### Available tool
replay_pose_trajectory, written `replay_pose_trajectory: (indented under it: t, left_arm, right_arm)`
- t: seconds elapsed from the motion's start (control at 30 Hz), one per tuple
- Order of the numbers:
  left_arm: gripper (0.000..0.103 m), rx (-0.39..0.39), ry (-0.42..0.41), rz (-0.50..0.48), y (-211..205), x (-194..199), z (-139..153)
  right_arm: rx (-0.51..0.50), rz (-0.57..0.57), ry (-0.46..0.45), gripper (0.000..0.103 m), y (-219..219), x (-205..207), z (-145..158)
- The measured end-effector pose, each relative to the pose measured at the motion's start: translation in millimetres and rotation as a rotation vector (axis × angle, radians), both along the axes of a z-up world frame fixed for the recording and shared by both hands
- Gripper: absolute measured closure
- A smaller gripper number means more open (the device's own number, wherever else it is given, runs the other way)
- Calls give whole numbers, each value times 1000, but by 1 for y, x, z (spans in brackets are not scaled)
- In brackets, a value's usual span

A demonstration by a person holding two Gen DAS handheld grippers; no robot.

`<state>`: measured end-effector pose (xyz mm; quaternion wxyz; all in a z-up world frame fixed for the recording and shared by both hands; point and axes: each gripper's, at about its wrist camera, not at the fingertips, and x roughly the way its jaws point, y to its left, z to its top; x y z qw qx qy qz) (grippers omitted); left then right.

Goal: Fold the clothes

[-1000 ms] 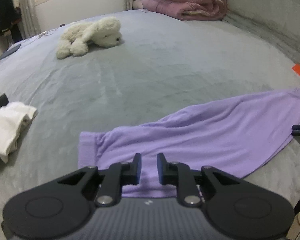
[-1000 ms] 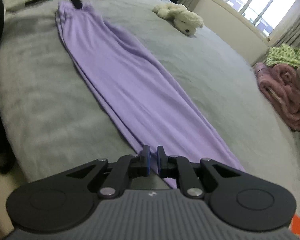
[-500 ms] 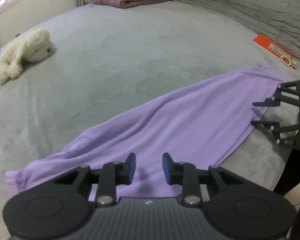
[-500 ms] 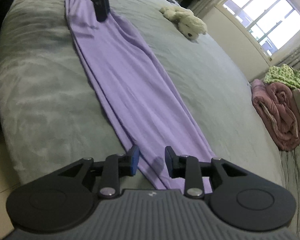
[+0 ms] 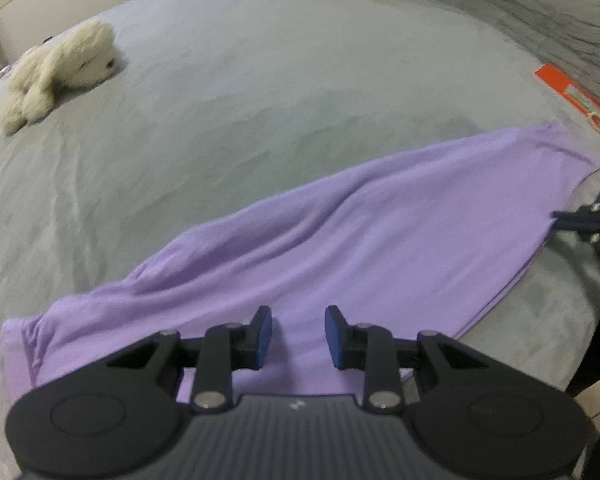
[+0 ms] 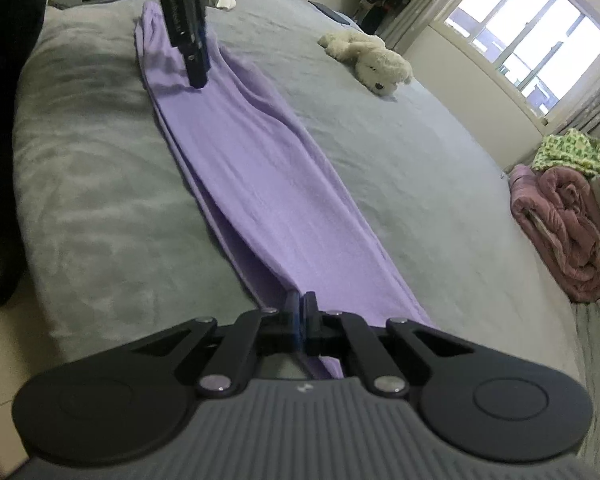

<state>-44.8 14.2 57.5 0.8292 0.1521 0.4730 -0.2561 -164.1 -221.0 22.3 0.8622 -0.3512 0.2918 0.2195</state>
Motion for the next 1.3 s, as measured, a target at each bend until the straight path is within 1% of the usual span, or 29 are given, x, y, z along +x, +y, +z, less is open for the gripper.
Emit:
replay_pose_trajectory:
  t: [0.07,0.2,0.33,0.37,0.43,0.47,0.53,0.6,0.67,0.73,0.8,0.93,1.0,1.03,1.07,1.1,1.2,1.27,1.3]
  left_arm:
    - [73,4,7,1,7,-1,-2]
    - [73,4,13,-1,14,-5,-3]
    - [72,6,-4,-1,17,-11,3]
    - [72,-1,-9,-2,17,-11,5]
    - [71,-22,-21,-7,17,-14,11]
    - [70,-29,-30,-9,15,-15,15]
    - [68,-44,-45,-12,11,-18,21]
    - [68,-57,-56,-11,7,-19,28]
    - [68,-87,-60,-4,3,-20,35]
    - [66,-120,-64,3,-1,-21,41]
    - [64,-171,-58,20,-6,-21,48]
    - [63,-278,-31,62,-20,-18,59]
    - [59,-340,-11,104,-27,-16,60]
    - [59,-352,2,124,-33,-15,56]
    - [59,-343,18,134,-40,-15,48]
    - [59,-318,25,135,-49,-18,39]
    - [59,-237,27,135,-65,-20,19]
    - [59,-224,18,154,-63,-16,21]
    - [59,-220,10,172,-60,-13,24]
  right_arm:
    - [16,-4,26,103,-2,0,-1]
    - [-24,3,59,103,3,2,-16]
    - [3,-13,74,102,1,5,-15]
    - [8,-14,73,101,1,5,-16]
    - [26,-18,54,95,1,3,-12]
    - [35,-19,46,95,0,1,-10]
    - [86,-49,29,92,-8,-2,1]
    - [149,-128,29,92,-25,0,12]
    - [194,-244,31,92,-46,5,21]
    - [282,-409,34,92,-79,14,33]
    - [365,-559,36,92,-115,23,44]
    - [387,-739,1,92,-173,34,52]
    - [425,-796,0,92,-197,37,52]
    - [441,-819,0,91,-208,38,51]
    - [444,-830,5,92,-216,40,49]
    - [434,-832,10,92,-222,43,46]
    - [396,-778,28,91,-225,49,39]
    - [385,-734,51,89,-227,53,35]
    - [382,-719,63,86,-231,56,32]
